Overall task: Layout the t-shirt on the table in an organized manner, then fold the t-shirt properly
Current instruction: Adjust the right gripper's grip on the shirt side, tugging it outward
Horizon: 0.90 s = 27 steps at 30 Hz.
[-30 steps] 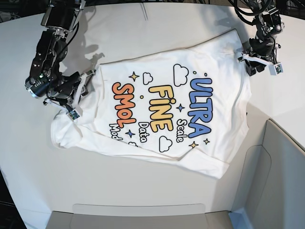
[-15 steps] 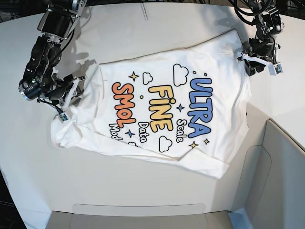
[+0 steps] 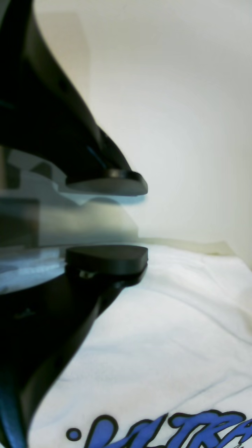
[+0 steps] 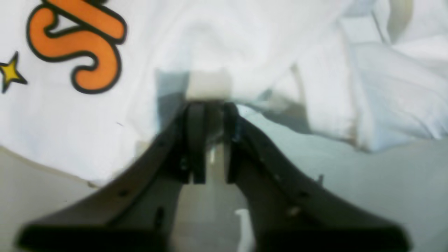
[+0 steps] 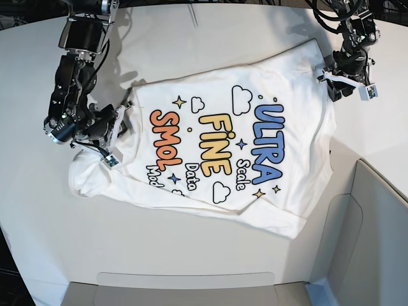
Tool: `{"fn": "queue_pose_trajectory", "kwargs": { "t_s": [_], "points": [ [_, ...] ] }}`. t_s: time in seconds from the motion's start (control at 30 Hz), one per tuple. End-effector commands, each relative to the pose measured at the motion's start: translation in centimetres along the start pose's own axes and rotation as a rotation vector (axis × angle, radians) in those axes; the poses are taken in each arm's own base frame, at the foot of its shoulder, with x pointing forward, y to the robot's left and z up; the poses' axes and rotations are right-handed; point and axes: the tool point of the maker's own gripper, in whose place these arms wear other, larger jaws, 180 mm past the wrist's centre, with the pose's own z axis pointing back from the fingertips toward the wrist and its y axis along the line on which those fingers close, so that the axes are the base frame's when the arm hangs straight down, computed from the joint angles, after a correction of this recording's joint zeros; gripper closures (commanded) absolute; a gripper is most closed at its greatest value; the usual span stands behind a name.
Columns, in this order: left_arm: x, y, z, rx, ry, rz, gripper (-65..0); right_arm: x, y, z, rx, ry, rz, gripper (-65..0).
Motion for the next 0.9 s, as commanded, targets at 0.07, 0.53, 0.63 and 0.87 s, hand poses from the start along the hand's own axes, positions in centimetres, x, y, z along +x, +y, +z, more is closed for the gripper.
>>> {"fn": "queue_pose_trajectory", "kwargs": {
  "t_s": [0.07, 0.53, 0.63, 0.87],
  "points": [
    [-0.4, 0.4, 0.2, 0.010, 0.030, -0.011, -23.4, 2.2, -0.7, 1.8, -0.049, -0.073, 0.047, 0.0],
    [-0.4, 0.4, 0.2, 0.010, 0.028, -0.011, -23.4, 5.4, -3.4, 7.1, -0.173, -0.264, 0.011, 0.0],
    [-0.4, 0.4, 0.2, 0.010, 0.030, -0.011, -23.4, 4.6, -4.5, 5.7, -0.187, -0.181, -0.004, 0.0],
    [-0.5, 0.3, 0.2, 0.009, 0.031, -0.012, -23.4, 7.5, -7.0, 6.5, -0.241, -0.179, 0.025, -15.8]
  ]
}}
